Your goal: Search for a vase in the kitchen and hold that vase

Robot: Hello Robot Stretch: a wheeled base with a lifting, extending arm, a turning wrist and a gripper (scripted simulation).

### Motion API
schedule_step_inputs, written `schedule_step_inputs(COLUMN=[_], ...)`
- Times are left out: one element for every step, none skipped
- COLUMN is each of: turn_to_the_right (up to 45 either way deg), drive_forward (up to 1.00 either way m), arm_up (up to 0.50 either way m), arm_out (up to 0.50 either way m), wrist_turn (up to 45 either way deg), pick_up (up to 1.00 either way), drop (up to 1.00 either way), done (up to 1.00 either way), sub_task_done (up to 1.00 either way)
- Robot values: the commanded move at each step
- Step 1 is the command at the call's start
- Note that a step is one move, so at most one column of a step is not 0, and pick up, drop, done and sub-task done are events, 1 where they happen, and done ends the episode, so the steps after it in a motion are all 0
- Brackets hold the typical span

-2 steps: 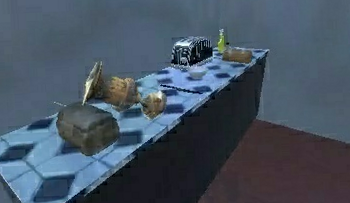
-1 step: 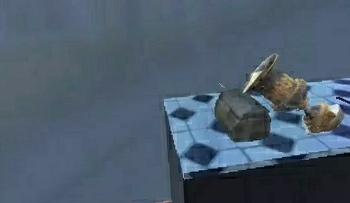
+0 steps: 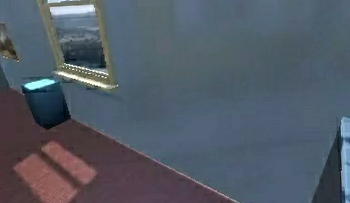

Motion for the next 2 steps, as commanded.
schedule_step_inputs(turn_to_the_right=[45.0, 27.0], drive_forward=[0.00, 0.00], arm_up=[0.00, 0.00], arm_out=[0.00, 0.00], wrist_turn=[0.0, 0.0], pick_up=[0.00, 0.00], drop=[0.00, 0.00], done=[0.00, 0.00], sub_task_done=[0.00, 0.00])
